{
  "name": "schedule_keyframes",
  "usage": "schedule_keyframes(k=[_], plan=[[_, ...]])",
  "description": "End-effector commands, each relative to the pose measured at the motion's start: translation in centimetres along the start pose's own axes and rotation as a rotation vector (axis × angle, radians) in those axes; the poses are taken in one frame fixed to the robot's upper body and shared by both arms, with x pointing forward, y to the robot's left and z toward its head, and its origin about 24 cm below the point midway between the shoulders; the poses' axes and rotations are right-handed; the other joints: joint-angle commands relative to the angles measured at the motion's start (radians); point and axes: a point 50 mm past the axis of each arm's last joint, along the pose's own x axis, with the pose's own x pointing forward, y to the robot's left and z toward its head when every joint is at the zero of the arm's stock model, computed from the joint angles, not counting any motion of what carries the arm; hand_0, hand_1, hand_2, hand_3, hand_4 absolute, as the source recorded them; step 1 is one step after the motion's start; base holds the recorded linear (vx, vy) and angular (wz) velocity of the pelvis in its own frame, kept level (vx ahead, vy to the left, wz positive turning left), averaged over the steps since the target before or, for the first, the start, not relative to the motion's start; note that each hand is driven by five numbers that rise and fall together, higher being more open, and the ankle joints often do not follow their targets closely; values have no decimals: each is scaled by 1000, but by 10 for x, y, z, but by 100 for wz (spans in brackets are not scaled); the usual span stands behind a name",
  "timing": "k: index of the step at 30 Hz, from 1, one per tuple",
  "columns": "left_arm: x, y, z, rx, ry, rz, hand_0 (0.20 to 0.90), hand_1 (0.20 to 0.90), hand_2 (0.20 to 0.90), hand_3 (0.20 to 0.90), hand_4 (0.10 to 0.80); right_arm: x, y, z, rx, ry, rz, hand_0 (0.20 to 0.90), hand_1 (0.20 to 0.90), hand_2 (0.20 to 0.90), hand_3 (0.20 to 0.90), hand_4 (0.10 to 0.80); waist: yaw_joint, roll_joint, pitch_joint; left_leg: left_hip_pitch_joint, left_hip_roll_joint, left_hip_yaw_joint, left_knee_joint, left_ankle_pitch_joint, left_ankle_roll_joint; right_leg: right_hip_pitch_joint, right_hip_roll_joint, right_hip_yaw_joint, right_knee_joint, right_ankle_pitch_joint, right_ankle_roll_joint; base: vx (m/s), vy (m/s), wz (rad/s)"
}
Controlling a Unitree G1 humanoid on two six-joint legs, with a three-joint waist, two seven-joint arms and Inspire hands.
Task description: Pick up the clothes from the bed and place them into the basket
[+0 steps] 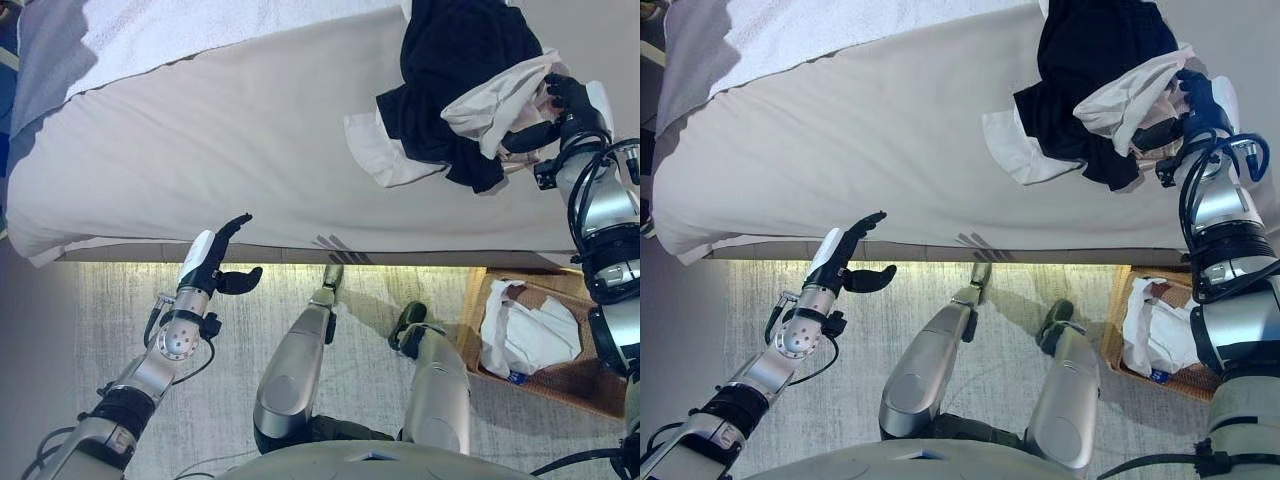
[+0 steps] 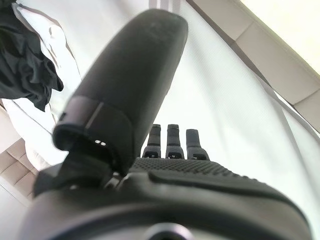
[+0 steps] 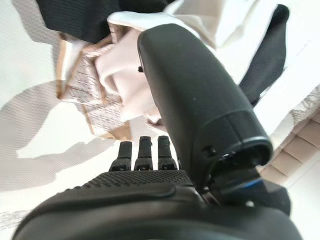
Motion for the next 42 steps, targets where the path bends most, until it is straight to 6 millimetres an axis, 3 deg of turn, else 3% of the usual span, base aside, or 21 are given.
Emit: schedule_keyframes(k=[1, 11, 12, 13, 14, 21, 22, 23, 25, 26, 38, 39, 42], plan=[[-5, 31, 10, 5, -81, 122, 900, 900, 900, 900, 800, 2, -62, 63, -14, -223, -187, 900, 900, 900, 900, 800, 7, -24, -25, 14, -17, -7, 110, -162, 16, 42, 52, -13, -41, 21, -32, 0, 0, 0], [-6, 30, 19, 4, -122, 118, 900, 900, 900, 900, 800, 6, -46, 56, -32, -178, -150, 900, 900, 900, 900, 800, 31, -1, -25, -49, -26, -11, 135, -160, 22, -20, 34, -24, 6, 11, -37, 14, -3, 2], [-7, 29, 18, 3, -119, 114, 900, 900, 900, 900, 800, 7, -45, 54, -34, -174, -145, 900, 900, 900, 900, 800, 30, -4, -25, -36, -29, -13, 141, -187, 18, -12, 35, -9, 18, -18, -29, -2, 0, 6], [-6, 29, 20, 4, -127, 115, 900, 900, 900, 900, 800, 7, -46, 54, -32, -170, -147, 900, 900, 900, 900, 800, 33, 3, -25, -61, -28, -11, 137, -159, 24, -34, 32, -24, 15, 8, -38, 77, -27, 12], [-7, 28, 19, 2, -123, 110, 900, 900, 900, 900, 800, 7, -44, 52, -36, -164, -140, 900, 900, 900, 900, 800, 33, 2, -25, -49, -31, -13, 144, -185, 20, -28, 31, -9, 29, -21, -29, -2, 4, 19], [-10, 24, 20, 2, -130, 104, 900, 900, 900, 900, 800, 9, -36, 42, -67, -121, -108, 900, 900, 900, 900, 800, 38, 13, -25, -84, -35, -7, 152, -183, 25, -72, 22, -7, 53, -24, -28, 12, -2, 2], [-10, 24, 21, 2, -132, 104, 900, 900, 900, 900, 800, 9, -35, 41, -67, -119, -105, 815, 815, 815, 801, 701, 38, 15, -25, -89, -34, -6, 153, -183, 25, -78, 22, -6, 54, -23, -28, 0, 0, 0], [-10, 24, 21, 1, -136, 104, 900, 900, 900, 900, 800, 9, -34, 41, -63, -118, -98, 667, 667, 667, 628, 528, 39, 16, -25, -96, -34, -5, 154, -183, 26, -88, 21, -4, 59, -23, -27, 0, 0, 0], [-10, 25, 22, 3, -139, 103, 900, 900, 900, 900, 800, 9, -34, 41, -65, -120, -96, 469, 469, 469, 398, 298, 39, 15, -25, -99, -33, -4, 155, -184, 27, -92, 22, -3, 60, -22, -27, 0, 0, 0], [-10, 25, 23, 4, -141, 101, 900, 900, 900, 900, 800, 9, -34, 40, -62, -124, -90, 300, 300, 300, 200, 100, 39, 14, -25, -100, -31, -4, 155, -184, 28, -91, 22, -3, 60, -22, -26, 0, 0, 0], [-8, 31, 23, 21, -150, 101, 900, 900, 900, 900, 800, 8, -41, 30, -50, -114, -101, 300, 300, 300, 200, 100, 19, -18, -25, -24, -16, 0, 141, -199, 25, -9, 32, -5, 9, -9, -21, 7, -2, -2], [-7, 32, 23, 23, -150, 101, 900, 900, 900, 900, 800, 8, -44, 28, -42, -111, -104, 300, 300, 300, 200, 100, 17, -21, -25, -16, -10, 5, 131, -174, 29, 5, 32, -18, -16, 23, -28, -19, 35, -3], [-6, 33, 22, 25, -143, 96, 900, 900, 900, 900, 800, 8, -48, 25, -37, -104, -107, 300, 300, 300, 200, 100, 9, -37, -25, 55, -2, 9, 114, -183, 25, 88, 40, -16, -70, 31, -23, 43, 16, -4]])
